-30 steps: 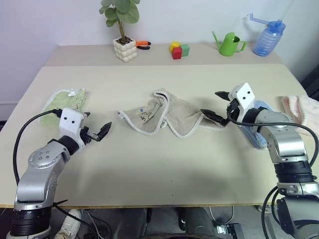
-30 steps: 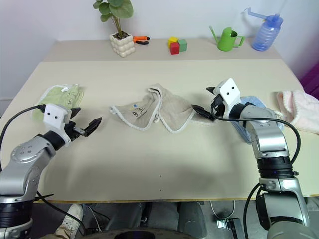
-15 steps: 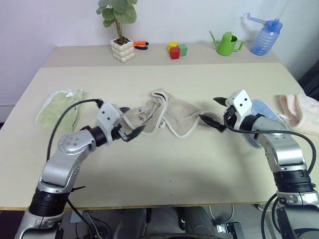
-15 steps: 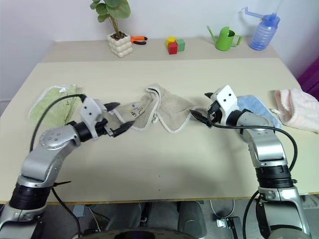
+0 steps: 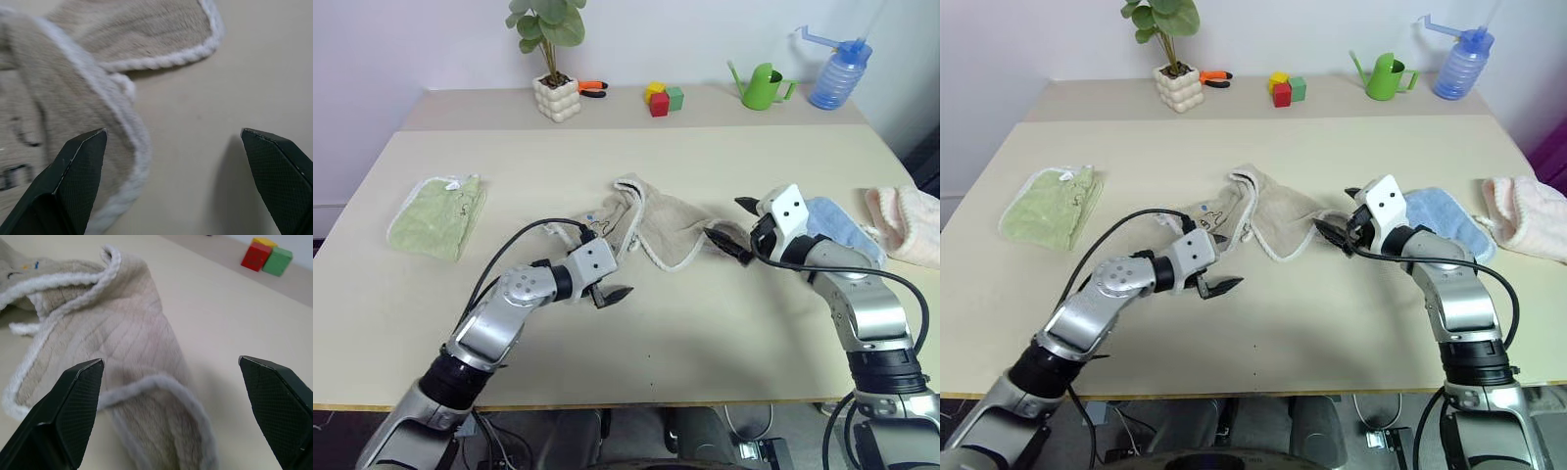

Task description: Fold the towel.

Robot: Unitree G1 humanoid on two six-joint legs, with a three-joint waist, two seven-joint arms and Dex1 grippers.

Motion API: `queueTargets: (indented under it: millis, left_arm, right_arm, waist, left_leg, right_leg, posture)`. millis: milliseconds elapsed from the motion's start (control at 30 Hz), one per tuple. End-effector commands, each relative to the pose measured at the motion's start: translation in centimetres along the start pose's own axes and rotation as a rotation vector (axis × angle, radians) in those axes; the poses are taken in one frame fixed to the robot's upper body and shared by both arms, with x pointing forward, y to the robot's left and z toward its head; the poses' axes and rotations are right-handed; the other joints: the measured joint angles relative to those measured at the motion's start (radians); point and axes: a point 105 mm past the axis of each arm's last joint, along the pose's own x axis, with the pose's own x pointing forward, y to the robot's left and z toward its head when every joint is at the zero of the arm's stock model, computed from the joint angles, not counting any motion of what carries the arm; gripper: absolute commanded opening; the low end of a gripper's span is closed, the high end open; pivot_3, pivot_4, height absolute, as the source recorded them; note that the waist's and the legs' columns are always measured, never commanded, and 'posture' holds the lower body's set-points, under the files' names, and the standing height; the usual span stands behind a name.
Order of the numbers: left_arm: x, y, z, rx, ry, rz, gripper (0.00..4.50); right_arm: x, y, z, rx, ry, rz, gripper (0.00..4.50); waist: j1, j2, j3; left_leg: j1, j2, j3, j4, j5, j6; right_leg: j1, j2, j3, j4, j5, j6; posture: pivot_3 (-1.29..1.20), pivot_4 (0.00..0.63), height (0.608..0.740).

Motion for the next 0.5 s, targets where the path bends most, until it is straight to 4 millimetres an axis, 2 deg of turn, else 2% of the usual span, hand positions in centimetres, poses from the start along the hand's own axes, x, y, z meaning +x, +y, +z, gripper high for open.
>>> queueTargets:
  millis: [33,100,167,367,500]
  left_arm:
    - [0.1,1.9,-0.7,-0.023,0.037,0.109,4.48]
    - [0.1,2.4,-0.8,-0.056,0.034,0.134,3.95]
    - [0.0,2.7,-1.0,-0.067,0.035,0.145,3.19]
    - [-0.7,3.6,-1.9,-0.060,0.058,0.195,0.07]
    - [-1.7,4.8,-1.3,-0.073,0.017,0.277,0.03]
  right_arm:
    - [-0.4,-0.2,1.7,-0.045,-0.059,-0.019,4.50]
    - [-0.1,-0.2,2.0,-0.049,-0.066,-0.015,4.50]
    - [0.1,-0.2,2.3,-0.053,-0.075,-0.012,4.50]
    - [0.1,-0.1,2.9,-0.075,-0.084,0.011,4.50]
    - [0.2,1.4,3.4,-0.103,-0.079,0.086,4.50]
  waist:
    - [0.000,0.000,0.000]
    - [0.000,0.000,0.000]
    - [-0.003,0.000,0.000]
    - [-0.001,0.001,0.000]
    - [-0.003,0.001,0.000]
  left_leg:
    - [0.000,0.000,0.000,0.000,0.000,0.000]
    - [0.001,0.000,0.000,0.000,0.000,0.000]
    - [0.001,0.000,0.000,0.000,0.000,0.000]
    - [0.001,0.000,0.000,0.000,0.000,0.000]
    - [0.001,0.000,0.000,0.000,0.000,0.000]
  right_leg:
    - [0.000,0.000,0.000,0.000,0.000,0.000]
    - [0.000,0.000,0.000,0.000,0.000,0.000]
    - [0.001,0.000,0.000,0.000,0.000,0.000]
    - [0.001,0.001,0.000,0.000,0.000,0.000]
    - [0.001,0.001,0.000,0.001,0.000,0.000]
  posture:
    - [0.00,0.150,0.732]
    - [0.00,0.150,0.732]
    - [0.00,0.150,0.732]
    - [0.00,0.150,0.732]
    - [0.00,0.150,0.732]
